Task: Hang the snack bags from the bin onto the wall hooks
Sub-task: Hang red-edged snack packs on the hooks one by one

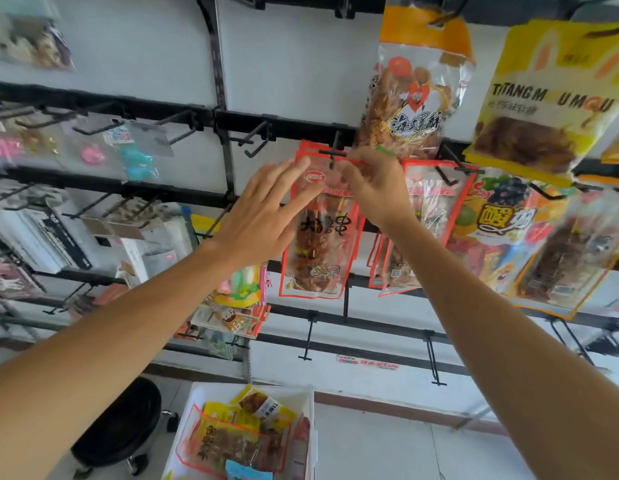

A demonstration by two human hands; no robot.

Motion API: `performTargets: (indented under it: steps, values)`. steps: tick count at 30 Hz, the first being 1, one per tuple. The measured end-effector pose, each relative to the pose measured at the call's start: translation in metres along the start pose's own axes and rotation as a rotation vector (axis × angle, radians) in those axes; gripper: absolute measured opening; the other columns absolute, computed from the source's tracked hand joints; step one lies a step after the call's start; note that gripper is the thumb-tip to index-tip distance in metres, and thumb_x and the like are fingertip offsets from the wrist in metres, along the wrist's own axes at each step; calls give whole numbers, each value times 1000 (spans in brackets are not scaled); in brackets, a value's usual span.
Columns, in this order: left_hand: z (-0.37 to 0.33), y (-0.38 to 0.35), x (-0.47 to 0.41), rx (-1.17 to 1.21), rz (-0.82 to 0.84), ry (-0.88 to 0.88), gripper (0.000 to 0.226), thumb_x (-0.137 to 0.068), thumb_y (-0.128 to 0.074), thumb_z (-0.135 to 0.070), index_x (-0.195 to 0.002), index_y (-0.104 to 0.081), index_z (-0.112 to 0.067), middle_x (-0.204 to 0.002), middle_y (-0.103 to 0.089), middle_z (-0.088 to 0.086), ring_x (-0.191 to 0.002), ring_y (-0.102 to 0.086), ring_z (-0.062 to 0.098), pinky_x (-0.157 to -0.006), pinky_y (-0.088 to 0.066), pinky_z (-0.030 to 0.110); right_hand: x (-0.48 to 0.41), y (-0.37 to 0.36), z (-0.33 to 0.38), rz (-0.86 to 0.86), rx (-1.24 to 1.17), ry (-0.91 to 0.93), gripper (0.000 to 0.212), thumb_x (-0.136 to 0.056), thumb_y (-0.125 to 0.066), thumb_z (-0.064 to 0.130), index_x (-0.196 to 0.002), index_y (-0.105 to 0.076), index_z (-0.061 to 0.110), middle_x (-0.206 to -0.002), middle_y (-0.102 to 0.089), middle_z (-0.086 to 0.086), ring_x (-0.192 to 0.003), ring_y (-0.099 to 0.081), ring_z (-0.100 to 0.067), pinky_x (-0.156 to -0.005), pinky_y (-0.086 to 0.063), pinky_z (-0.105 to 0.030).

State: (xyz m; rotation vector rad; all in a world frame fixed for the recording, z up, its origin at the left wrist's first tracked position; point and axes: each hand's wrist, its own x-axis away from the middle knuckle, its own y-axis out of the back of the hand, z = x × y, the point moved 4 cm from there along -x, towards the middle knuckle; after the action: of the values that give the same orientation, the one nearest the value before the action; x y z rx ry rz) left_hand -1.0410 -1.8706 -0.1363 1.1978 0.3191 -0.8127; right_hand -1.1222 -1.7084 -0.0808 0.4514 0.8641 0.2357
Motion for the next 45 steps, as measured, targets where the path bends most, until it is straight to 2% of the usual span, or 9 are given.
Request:
performTargets:
  steps: [4,6,12,17,22,28,33,40,45]
  values:
    - [5,-7,-5,13,-15,0,73,-85,-48,-13,-154,-26,-22,-159,-19,21,-146,-18,38,-119,-14,55,-10,-3,-4,54,-39,-95,18,-91,-58,15,-82,-67,4,-73,-69,-5,-69,-67,-20,-68,-56,-38]
    - [6,-10,-7,12,-9,-10,73,-84,-47,-14,-153,-26,-22,-159,-19,21,-147,-17,37,-120,-12,54,-14,-5,-7,82,-23,-122,18,-92,-58,15,-83,-68,2,-72,-69,-4,-70,-68,-20,-72,-57,-42]
    - [5,-22,-10,11,15,-36,70,-87,-45,-19,-155,-25,-19,-161,-16,17,-149,-13,34,-121,-8,51,-12,-9,-18,15,96,-146,13,-93,-60,23,-80,-65,22,-72,-68,7,-72,-68,-13,-73,-57,-38]
    - [4,-35,-20,26,63,-35,71,-89,-44,-24,-156,-20,-21,-161,-17,17,-149,-14,35,-121,-11,53,-11,-12,-20,-91,213,-105,12,-95,-55,20,-103,-59,11,-89,-61,9,-77,-60,-9,-73,-54,-31]
    - [-9,-37,-26,43,19,-20,73,-87,-44,-25,-156,-20,-27,-161,-13,21,-149,-10,38,-120,-10,55,10,-6,-27,-214,432,-19,24,-91,-50,18,-114,-56,11,-114,-54,-5,-88,-58,-23,-60,-50,-35]
    - [-7,-48,-29,39,56,22,65,-90,-38,-33,-153,-28,-25,-160,-17,21,-149,-10,38,-121,-7,54,9,-5,-33,-236,354,-88,23,-88,-55,6,-110,-51,7,-104,-59,-5,-78,-53,-18,-56,-35,-17]
    - [0,-57,-32,10,152,36,70,-91,-43,-35,-156,-17,-27,-162,-9,18,-150,-3,37,-121,-5,55,15,-9,-37,-246,271,-160,22,-82,-50,2,-104,-51,4,-100,-54,-8,-83,-54,-25,-68,-49,-40]
    - [-25,-45,-25,30,236,139,75,-89,-48,-36,-155,-18,-20,-163,-5,18,-150,-3,37,-121,-6,53,72,-27,-19,63,206,-180,61,-89,-51,11,-145,-27,13,-135,-49,-10,-114,-55,-21,-82,-48,-36]
    - [-36,-22,0,103,419,161,65,-94,-48,-32,-154,-24,-25,-163,-6,11,-149,-2,32,-119,-10,54,87,-35,-16,404,344,-216,42,-93,-50,15,-135,-48,11,-129,-51,-9,-118,-52,-30,-94,-45,-38]
